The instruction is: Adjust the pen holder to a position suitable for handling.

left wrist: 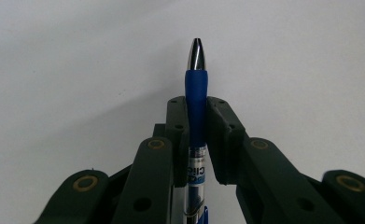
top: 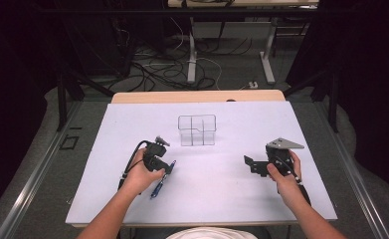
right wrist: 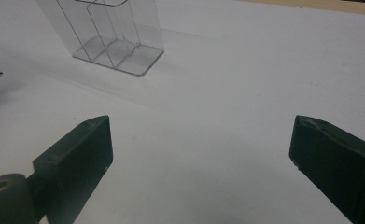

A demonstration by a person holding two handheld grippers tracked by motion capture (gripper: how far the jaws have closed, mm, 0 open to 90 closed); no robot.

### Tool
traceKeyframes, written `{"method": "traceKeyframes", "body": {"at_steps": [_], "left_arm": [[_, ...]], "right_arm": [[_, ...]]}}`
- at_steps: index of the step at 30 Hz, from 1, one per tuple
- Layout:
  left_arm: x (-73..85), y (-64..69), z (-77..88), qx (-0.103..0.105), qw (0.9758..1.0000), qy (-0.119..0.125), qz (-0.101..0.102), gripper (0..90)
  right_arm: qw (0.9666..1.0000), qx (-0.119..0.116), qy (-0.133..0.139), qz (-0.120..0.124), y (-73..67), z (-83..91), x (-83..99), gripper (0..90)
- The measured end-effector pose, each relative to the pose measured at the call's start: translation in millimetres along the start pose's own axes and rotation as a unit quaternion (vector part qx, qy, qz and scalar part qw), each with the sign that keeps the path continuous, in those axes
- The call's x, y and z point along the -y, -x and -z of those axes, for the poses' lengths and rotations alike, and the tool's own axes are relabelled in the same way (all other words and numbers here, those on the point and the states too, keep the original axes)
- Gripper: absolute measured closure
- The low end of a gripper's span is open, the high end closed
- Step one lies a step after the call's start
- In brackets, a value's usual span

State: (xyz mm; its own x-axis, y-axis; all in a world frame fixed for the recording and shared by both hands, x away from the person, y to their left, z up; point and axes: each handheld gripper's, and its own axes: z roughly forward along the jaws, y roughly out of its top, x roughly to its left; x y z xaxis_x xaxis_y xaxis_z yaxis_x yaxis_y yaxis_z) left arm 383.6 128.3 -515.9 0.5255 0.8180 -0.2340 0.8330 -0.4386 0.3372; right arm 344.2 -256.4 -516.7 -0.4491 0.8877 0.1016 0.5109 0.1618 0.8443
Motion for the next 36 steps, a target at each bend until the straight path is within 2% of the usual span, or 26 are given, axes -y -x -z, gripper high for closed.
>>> {"method": "traceKeyframes", "body": {"at_steps": [1, 2, 10, 17, 21, 22, 23, 24, 25, 26, 27, 28, 29, 30, 33, 34, 36], "left_arm": [[-0.1, -1.0, 0.9, 0.002, 1.0, 0.002, -0.002, 79.6], [0.2, -0.5, 1.7, 0.006, 0.9999, 0.006, 0.009, 79.6], [1.0, -7.3, 9.1, 0.033, 0.9984, 0.036, 0.029, 79.6], [1.9, -11.9, 14.5, 0.042, 0.9959, 0.065, 0.046, 79.6], [2.8, -13.7, 17.8, 0.043, 0.9931, 0.088, 0.064, 79.6], [3.0, -15.3, 18.7, 0.045, 0.9925, 0.095, 0.063, 79.6], [3.2, -15.4, 19.8, 0.045, 0.9913, 0.1, 0.073, 79.6], [3.4, -17.1, 21.1, 0.046, 0.991, 0.104, 0.07, 79.6], [3.8, -16.8, 21.9, 0.046, 0.9894, 0.112, 0.081, 79.6], [4.0, -18.6, 22.8, 0.047, 0.9892, 0.116, 0.076, 79.6], [4.4, -18.9, 23.7, 0.048, 0.9875, 0.124, 0.085, 79.6], [4.7, -19.9, 24.1, 0.048, 0.9871, 0.127, 0.084, 79.6], [5.0, -19.7, 24.7, 0.048, 0.9854, 0.133, 0.094, 79.6], [5.3, -21.4, 25.5, 0.049, 0.9853, 0.135, 0.092, 79.6], [6.6, -23.6, 26.8, 0.048, 0.9817, 0.151, 0.106, 79.6], [7.0, -25.5, 27.3, 0.048, 0.9814, 0.155, 0.103, 79.6], [7.9, -27.6, 28.1, 0.055, 0.978, 0.166, 0.114, 79.6]], "right_arm": [[1.0, 0.0, 0.0, -0.001, 0.0, 0.0, 0.0, 5.6], [1.0, 0.001, 0.0, -0.001, -0.1, 0.0, -0.1, 5.6], [1.0, 0.002, 0.001, -0.002, 0.1, -0.1, 0.0, 5.7], [1.0, 0.001, -0.001, 0.001, 0.2, -0.3, 0.3, 5.8], [1.0, 0.001, -0.001, -0.002, -0.1, -0.3, 0.3, 5.8], [1.0, 0.001, -0.001, -0.002, 0.0, -0.3, 0.3, 5.8], [1.0, 0.0, -0.001, -0.002, -0.1, -0.3, 0.3, 5.8], [1.0, 0.001, -0.001, 0.0, 0.1, -0.3, 0.4, 5.8], [1.0, 0.001, -0.001, 0.0, 0.1, -0.4, 0.5, 5.8], [1.0, 0.0, -0.001, -0.001, 0.0, -0.5, 0.5, 5.8], [1.0, 0.002, -0.001, -0.001, -0.2, -0.8, 0.5, 5.8], [1.0, 0.002, -0.001, -0.001, -0.2, -0.9, 0.6, 5.8], [1.0, 0.002, -0.001, -0.001, -0.2, -0.9, 0.6, 5.8], [1.0, 0.002, -0.001, -0.001, -0.2, -0.9, 0.6, 5.8], [1.0, 0.001, -0.001, -0.003, -0.3, -0.7, 0.5, 5.8], [1.0, 0.001, -0.002, -0.003, -0.2, -0.7, 0.6, 5.8], [1.0, 0.001, -0.002, -0.004, -0.1, -0.6, 0.6, 5.9]]}}
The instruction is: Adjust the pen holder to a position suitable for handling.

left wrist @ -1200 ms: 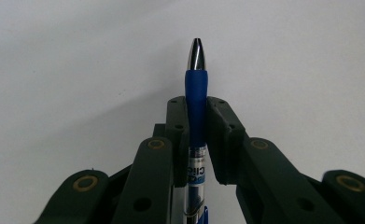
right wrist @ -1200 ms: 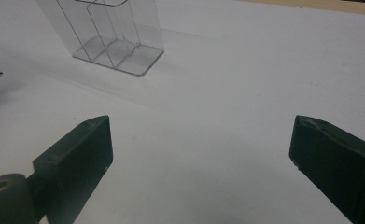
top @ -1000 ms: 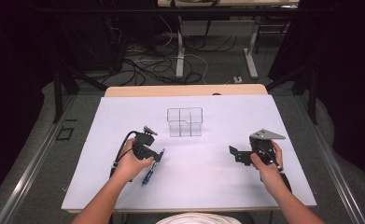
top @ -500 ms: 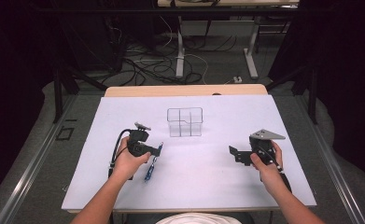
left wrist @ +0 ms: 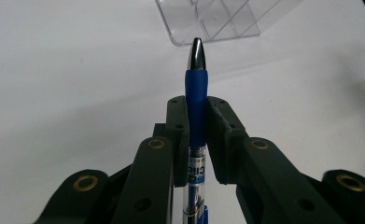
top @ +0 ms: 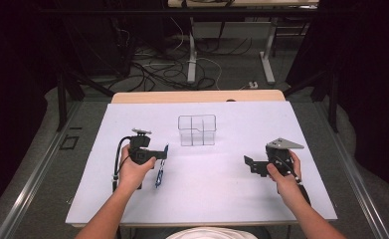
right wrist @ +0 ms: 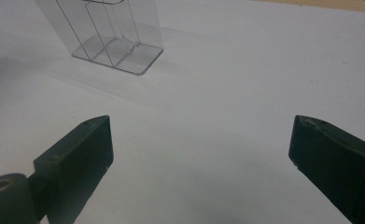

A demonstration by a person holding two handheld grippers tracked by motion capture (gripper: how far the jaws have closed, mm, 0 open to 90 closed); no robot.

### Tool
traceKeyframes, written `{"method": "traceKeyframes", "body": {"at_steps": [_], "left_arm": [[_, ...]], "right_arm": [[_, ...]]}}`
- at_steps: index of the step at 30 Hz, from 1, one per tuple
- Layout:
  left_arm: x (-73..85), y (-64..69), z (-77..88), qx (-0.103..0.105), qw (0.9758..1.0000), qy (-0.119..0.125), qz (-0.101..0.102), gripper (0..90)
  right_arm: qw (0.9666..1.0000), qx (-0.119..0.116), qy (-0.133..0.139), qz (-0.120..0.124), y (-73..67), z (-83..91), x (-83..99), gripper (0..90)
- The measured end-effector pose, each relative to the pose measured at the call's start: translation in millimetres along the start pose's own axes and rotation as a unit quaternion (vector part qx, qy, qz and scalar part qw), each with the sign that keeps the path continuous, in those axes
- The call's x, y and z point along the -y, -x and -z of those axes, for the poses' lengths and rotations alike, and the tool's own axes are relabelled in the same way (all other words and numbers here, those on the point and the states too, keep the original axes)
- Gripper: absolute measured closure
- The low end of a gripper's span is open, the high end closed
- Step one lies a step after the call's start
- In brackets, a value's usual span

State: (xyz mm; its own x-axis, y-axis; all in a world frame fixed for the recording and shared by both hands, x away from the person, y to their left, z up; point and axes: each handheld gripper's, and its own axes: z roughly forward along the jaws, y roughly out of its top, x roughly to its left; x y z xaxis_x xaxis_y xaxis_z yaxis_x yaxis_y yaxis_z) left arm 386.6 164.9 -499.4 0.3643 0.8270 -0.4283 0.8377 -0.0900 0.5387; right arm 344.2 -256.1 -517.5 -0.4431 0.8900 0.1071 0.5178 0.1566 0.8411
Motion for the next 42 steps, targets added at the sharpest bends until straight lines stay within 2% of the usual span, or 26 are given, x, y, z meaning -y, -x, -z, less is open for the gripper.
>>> {"method": "traceKeyframes", "body": {"at_steps": [8, 12, 16, 21, 22, 23, 24, 25, 28, 29, 31, 36, 40, 41, 42], "left_arm": [[-0.2, -8.1, 6.0, 0.016, 0.9989, 0.028, 0.035, 79.6], [-0.2, -10.8, 9.1, 0.016, 0.9984, 0.035, 0.041, 79.6], [-0.1, -11.4, 10.8, 0.015, 0.9972, 0.054, 0.05, 79.6], [-1.5, -12.8, 15.3, 0.016, 0.9965, 0.065, 0.051, 79.6], [-1.6, -12.5, 14.8, 0.014, 0.9957, 0.075, 0.053, 79.6], [-2.4, -12.9, 16.3, 0.017, 0.9959, 0.071, 0.053, 79.6], [-2.5, -12.7, 15.8, 0.013, 0.9952, 0.08, 0.055, 79.6], [-3.5, -13.5, 16.9, 0.016, 0.9956, 0.076, 0.052, 79.6], [-5.9, -13.2, 16.8, 0.014, 0.9941, 0.091, 0.059, 79.6], [-7.1, -13.2, 18.2, 0.017, 0.9943, 0.087, 0.06, 79.6], [-9.2, -13.2, 19.1, 0.016, 0.9938, 0.095, 0.055, 79.6], [-14.3, -9.0, 20.5, 0.016, 0.9913, 0.118, 0.057, 79.6], [-19.3, -6.1, 19.7, 0.018, 0.9911, 0.121, 0.054, 79.6], [-20.9, -5.7, 19.9, 0.021, 0.9917, 0.116, 0.052, 79.7], [-22.1, -4.6, 19.0, 0.02, 0.991, 0.121, 0.053, 79.6]], "right_arm": [[1.0, 0.004, -0.002, 0.002, -0.1, -0.5, 0.3, 6.6], [0.9999, 0.01, -0.004, 0.008, 1.0, -1.3, 0.9, 6.6], [0.9999, 0.011, -0.004, 0.01, 0.9, -1.1, 0.7, 6.4], [0.9998, 0.011, -0.006, 0.013, 0.3, -2.0, 1.2, 0.4], [0.9998, 0.009, -0.007, 0.015, 0.2, -2.3, 1.1, 0.0], [0.9998, 0.009, -0.008, 0.018, 0.2, -2.5, 1.3, 0.0], [0.9998, 0.01, -0.01, 0.017, -0.2, -2.7, 1.4, 0.0], [0.9998, 0.011, -0.009, 0.017, -0.3, -3.0, 1.5, 0.0], [0.9997, 0.014, -0.009, 0.016, -0.5, -3.5, 1.7, 0.0], [0.9997, 0.016, -0.009, 0.017, -0.4, -3.5, 1.8, 0.0], [0.9996, 0.02, -0.009, 0.018, -0.4, -3.3, 1.9, 0.0], [0.9992, 0.032, -0.007, 0.021, -0.2, -3.6, 2.8, 0.0], [0.999, 0.037, -0.008, 0.022, -0.5, -4.3, 3.7, 0.0], [0.9989, 0.038, -0.009, 0.025, -0.2, -4.4, 3.8, 0.0], [0.9989, 0.038, -0.009, 0.027, -0.2, -4.6, 4.0, 0.0]]}}
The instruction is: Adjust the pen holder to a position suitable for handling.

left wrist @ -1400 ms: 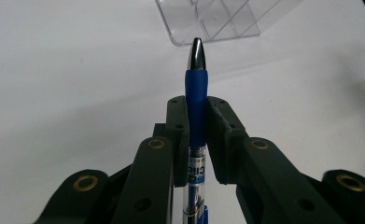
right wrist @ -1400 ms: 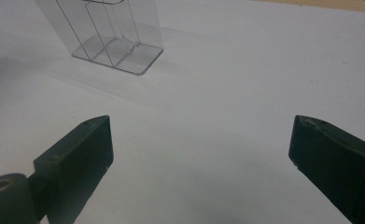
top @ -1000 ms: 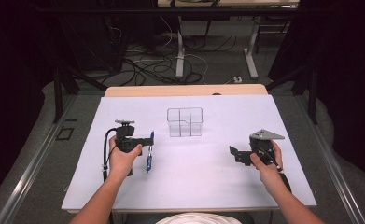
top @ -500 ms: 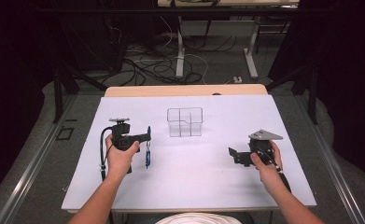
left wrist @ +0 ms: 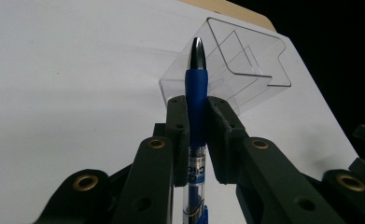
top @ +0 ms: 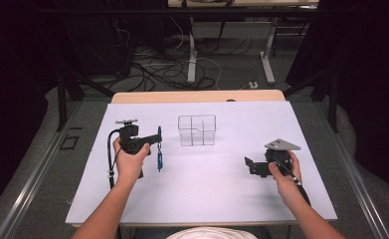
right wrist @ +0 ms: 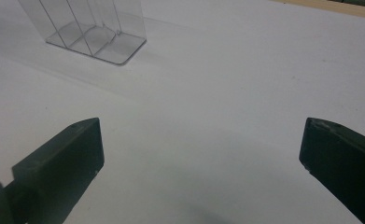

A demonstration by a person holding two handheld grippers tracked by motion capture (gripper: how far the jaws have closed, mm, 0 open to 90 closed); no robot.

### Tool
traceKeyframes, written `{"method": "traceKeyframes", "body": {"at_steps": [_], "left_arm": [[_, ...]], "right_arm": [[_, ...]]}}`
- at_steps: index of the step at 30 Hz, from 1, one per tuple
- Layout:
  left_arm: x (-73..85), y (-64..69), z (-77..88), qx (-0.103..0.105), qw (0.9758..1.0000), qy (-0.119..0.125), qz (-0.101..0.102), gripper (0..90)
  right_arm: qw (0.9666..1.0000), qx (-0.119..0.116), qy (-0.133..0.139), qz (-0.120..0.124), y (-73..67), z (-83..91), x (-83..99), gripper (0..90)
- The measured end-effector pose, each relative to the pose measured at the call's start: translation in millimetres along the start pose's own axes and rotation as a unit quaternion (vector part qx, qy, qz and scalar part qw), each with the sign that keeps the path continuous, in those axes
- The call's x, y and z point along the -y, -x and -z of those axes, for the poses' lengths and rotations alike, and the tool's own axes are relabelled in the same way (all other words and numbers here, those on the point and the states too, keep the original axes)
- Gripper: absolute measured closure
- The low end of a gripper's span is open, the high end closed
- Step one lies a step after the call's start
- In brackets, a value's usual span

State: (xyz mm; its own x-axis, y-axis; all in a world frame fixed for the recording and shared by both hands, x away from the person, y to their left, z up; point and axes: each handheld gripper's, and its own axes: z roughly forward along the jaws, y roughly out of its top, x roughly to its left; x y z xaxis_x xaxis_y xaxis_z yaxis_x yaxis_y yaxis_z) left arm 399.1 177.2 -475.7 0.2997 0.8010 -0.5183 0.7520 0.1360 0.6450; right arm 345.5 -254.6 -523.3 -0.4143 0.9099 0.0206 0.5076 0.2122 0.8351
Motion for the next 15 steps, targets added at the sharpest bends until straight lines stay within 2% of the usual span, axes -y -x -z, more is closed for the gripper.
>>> {"method": "traceKeyframes", "body": {"at_steps": [1, 2, 3, 4, 5, 7, 9, 10, 12, 15], "left_arm": [[-1.7, 0.5, 0.4, 0.003, 1.0, -0.007, 0.001, 79.6], [-2.5, 1.7, -1.4, 0.004, 1.0, 0.002, 0.004, 79.6], [-4.5, 2.0, -0.9, 0.005, 1.0, -0.002, 0.003, 79.7], [-5.7, 2.7, -2.4, 0.005, 1.0, 0.007, 0.002, 79.6], [-7.9, 3.7, -1.9, 0.01, 0.9999, 0.004, 0.005, 79.6], [-10.0, 5.3, -3.3, 0.014, 0.9997, 0.019, 0.008, 79.6], [-13.3, 5.3, -3.5, 0.02, 0.9995, 0.023, 0.003, 79.5], [-13.9, 7.6, -5.0, 0.02, 0.9991, 0.035, 0.014, 79.5], [-17.6, 7.8, -4.7, 0.022, 0.999, 0.039, 0.006, 79.5], [-21.8, 10.7, -5.6, 0.025, 0.9978, 0.061, 0.007, 79.4]], "right_arm": [[1.0, 0.0, 0.0, 0.0, -0.2, -0.1, 0.1, 0.0], [1.0, 0.0, 0.001, 0.002, -0.1, -0.3, 0.2, 0.0], [1.0, 0.0, 0.001, 0.003, -0.1, -0.3, 0.2, 0.0], [1.0, -0.001, 0.0, -0.003, -1.0, 0.0, 0.1, 0.0], [1.0, -0.001, 0.001, -0.003, -0.8, 0.1, 0.1, 0.0], [1.0, 0.0, 0.002, -0.003, -0.3, 0.3, -0.1, 0.0], [1.0, 0.0, 0.003, -0.003, -0.1, 0.3, 0.0, 0.0], [1.0, 0.001, 0.002, -0.002, 0.1, 0.2, 0.1, 0.0], [1.0, 0.001, 0.002, -0.003, 0.3, 0.0, 0.3, 0.0], [1.0, -0.001, 0.002, -0.003, 0.1, 0.2, 0.3, 0.0]]}}
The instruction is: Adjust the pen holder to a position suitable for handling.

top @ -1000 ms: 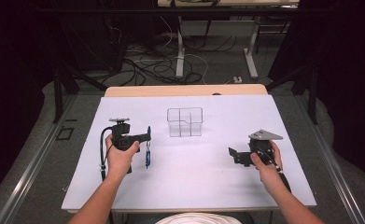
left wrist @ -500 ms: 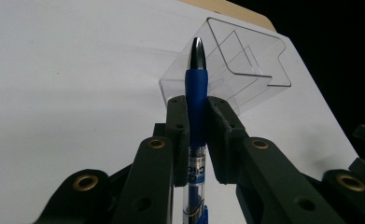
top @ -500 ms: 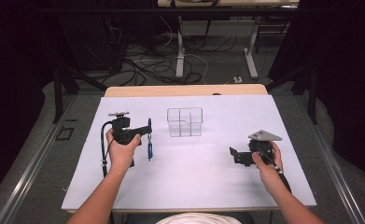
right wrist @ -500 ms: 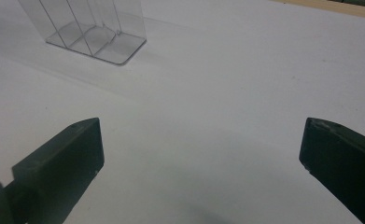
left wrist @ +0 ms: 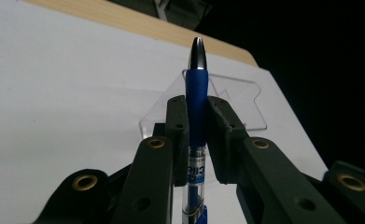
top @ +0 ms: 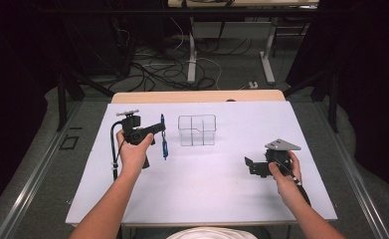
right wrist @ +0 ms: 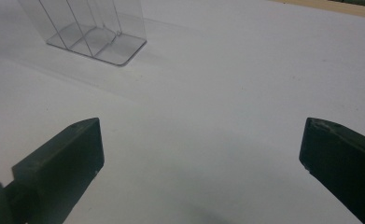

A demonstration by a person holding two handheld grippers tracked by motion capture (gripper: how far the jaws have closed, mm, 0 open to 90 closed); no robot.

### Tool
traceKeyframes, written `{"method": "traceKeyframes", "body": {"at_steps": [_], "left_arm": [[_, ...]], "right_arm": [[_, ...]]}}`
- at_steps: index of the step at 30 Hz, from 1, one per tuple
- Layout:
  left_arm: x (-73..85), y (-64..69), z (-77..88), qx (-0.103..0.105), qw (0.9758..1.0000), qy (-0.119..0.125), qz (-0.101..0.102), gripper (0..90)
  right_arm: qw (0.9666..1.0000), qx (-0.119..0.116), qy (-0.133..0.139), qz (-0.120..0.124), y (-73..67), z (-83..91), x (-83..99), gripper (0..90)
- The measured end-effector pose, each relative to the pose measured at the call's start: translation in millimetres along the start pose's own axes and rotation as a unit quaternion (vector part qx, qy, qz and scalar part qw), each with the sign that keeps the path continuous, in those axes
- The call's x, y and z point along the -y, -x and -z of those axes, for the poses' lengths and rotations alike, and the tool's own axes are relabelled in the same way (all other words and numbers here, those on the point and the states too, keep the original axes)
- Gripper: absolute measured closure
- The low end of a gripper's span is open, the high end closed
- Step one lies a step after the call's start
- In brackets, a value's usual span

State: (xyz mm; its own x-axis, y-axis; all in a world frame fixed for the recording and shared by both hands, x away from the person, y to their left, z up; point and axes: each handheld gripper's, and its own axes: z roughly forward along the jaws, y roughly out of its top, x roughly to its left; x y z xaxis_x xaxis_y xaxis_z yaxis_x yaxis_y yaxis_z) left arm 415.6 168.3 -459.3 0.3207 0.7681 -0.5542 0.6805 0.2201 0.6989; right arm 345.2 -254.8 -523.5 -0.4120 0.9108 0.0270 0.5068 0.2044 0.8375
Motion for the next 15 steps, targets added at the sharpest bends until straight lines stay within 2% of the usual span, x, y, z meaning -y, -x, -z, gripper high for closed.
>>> {"method": "traceKeyframes", "body": {"at_steps": [9, 11, 15], "left_arm": [[-13.4, 12.6, -5.5, -0.001, 0.9986, 0.048, -0.021, 79.4], [-16.4, 15.0, -7.7, 0.004, 0.9978, 0.064, -0.019, 79.4], [-22.5, 20.4, -11.1, -0.001, 0.996, 0.084, -0.03, 79.4]], "right_arm": [[1.0, -0.002, -0.001, -0.001, -0.7, -0.2, 0.4, 0.0], [1.0, -0.002, 0.0, -0.001, -0.9, -0.1, 0.4, 0.0], [1.0, -0.004, 0.0, -0.004, -1.5, 0.1, 0.2, 0.0]]}}
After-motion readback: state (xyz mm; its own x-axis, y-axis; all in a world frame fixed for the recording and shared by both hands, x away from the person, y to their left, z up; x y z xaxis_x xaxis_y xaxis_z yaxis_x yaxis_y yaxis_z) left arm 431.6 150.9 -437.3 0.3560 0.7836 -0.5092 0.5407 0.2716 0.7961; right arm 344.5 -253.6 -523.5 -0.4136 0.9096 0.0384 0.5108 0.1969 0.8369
